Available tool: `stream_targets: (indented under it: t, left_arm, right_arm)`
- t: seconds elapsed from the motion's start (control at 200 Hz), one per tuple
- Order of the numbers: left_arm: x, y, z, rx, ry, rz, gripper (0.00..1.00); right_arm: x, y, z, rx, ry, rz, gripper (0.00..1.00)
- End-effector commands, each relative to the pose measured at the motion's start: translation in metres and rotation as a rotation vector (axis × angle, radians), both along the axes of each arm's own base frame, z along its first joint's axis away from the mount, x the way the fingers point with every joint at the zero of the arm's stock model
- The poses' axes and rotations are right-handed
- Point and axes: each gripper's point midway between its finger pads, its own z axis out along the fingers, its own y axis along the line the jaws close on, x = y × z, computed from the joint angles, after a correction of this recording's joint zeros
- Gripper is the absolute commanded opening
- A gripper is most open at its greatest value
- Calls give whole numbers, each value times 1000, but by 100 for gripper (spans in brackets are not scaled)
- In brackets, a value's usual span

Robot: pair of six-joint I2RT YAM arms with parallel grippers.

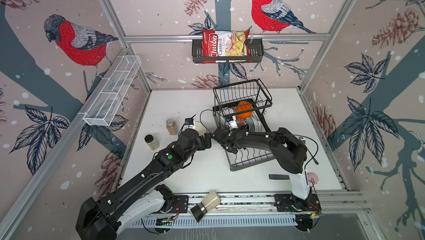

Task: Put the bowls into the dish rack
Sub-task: 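Open the right gripper and release the orange-patterned bowl in the rack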

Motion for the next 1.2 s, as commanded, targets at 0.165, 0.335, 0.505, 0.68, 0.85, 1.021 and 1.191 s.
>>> stream_targets:
  t: [0.165, 0.335, 0.505, 0.68, 0.85, 1.021, 1.191]
  left_arm:
    - [6, -1, 8, -5, -32, 6, 96]
    - [6, 0, 8, -4, -32, 10, 96]
    - [5, 1, 9, -3, -34, 14, 96]
    - [6, 3, 10, -1, -35, 21, 96]
    - [6, 5, 10, -10, -28, 38, 96]
    - [6, 9, 7, -13, -10, 65, 96]
    - [8, 14, 8, -22, 3, 91, 96]
  right_arm:
    - [1, 2, 7, 29, -1, 9, 66]
    - [3, 4, 11, 46, -3, 20, 84]
    - [2, 7, 14, 82, 10, 45, 92]
    - [-3, 11, 16, 144, 38, 84, 94]
    - [-11, 16, 19, 225, 66, 135, 96]
    - [-18, 19, 25, 292, 88, 185, 96]
    - [-28, 19, 39, 375, 96, 237, 96]
